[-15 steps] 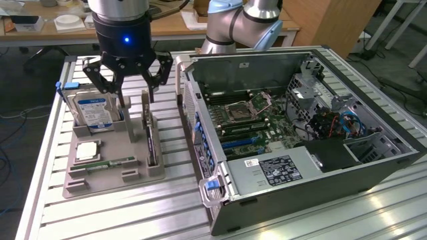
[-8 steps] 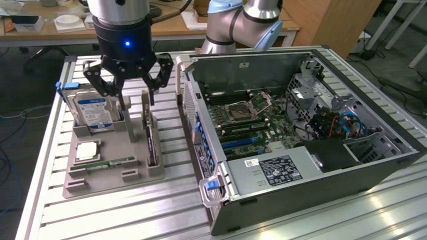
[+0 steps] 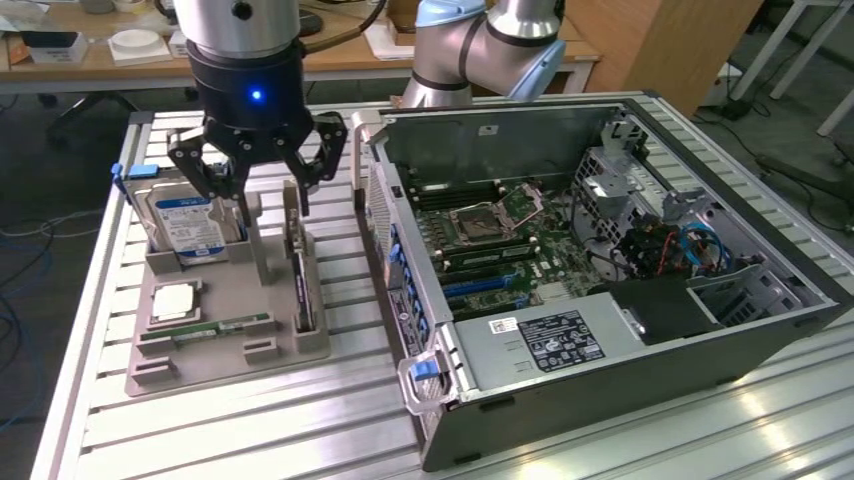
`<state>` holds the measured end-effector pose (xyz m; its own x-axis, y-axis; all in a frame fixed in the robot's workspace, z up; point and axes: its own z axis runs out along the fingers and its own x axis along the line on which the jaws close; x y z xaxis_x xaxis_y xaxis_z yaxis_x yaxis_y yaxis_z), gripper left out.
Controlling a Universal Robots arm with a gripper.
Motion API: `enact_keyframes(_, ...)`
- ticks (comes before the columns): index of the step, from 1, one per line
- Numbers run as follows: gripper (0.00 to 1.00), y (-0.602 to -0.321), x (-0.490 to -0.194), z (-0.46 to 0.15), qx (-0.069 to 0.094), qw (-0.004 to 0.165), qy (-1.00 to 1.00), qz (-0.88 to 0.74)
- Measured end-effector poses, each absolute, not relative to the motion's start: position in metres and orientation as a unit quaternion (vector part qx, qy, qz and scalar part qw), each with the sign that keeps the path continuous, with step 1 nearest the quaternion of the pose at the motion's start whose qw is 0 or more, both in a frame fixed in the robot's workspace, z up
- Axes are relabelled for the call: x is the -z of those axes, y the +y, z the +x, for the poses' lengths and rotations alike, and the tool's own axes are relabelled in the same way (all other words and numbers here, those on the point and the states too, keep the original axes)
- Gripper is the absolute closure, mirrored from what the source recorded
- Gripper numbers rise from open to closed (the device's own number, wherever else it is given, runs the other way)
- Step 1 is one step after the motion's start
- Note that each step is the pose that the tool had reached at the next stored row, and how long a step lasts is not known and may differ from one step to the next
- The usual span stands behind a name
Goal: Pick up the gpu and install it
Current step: 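Pick up the gpu and move the gpu toward the slot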
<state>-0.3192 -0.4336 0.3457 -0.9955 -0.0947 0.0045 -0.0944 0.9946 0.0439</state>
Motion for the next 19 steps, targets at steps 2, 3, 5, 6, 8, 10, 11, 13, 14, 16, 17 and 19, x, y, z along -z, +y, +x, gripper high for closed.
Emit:
enact_keyframes(2, 0.41, -0.4345, -0.3447, -0.3192, 0.022, 0.003, -0.999, 0.048)
enact_keyframes(3, 0.41, -0.435, -0.3442, -0.3192, 0.022, 0.003, -0.999, 0.049)
enact_keyframes(5, 0.41, -0.4359, -0.3433, -0.3192, 0.022, 0.003, -0.999, 0.05)
enact_keyframes(6, 0.41, -0.4364, -0.3428, -0.3192, 0.022, 0.003, -0.999, 0.05)
enact_keyframes(8, 0.41, -0.4373, -0.3418, -0.3192, 0.022, 0.003, -0.998, 0.051)
enact_keyframes(10, 0.41, -0.4382, -0.341, -0.3192, 0.022, 0.003, -0.998, 0.052)
enact_keyframes(11, 0.41, -0.4387, -0.3405, -0.3192, 0.022, 0.003, -0.998, 0.052)
enact_keyframes(13, 0.41, -0.4397, -0.3396, -0.3192, 0.022, 0.003, -0.998, 0.053)
enact_keyframes(14, 0.41, -0.4402, -0.3391, -0.3192, 0.022, 0.003, -0.998, 0.053)
enact_keyframes(16, 0.41, -0.4413, -0.3383, -0.3192, 0.022, 0.003, -0.998, 0.054)
enact_keyframes(17, 0.41, -0.4418, -0.3378, -0.3192, 0.022, 0.003, -0.998, 0.055)
enact_keyframes(19, 0.41, -0.4428, -0.3369, -0.3192, 0.022, 0.003, -0.998, 0.056)
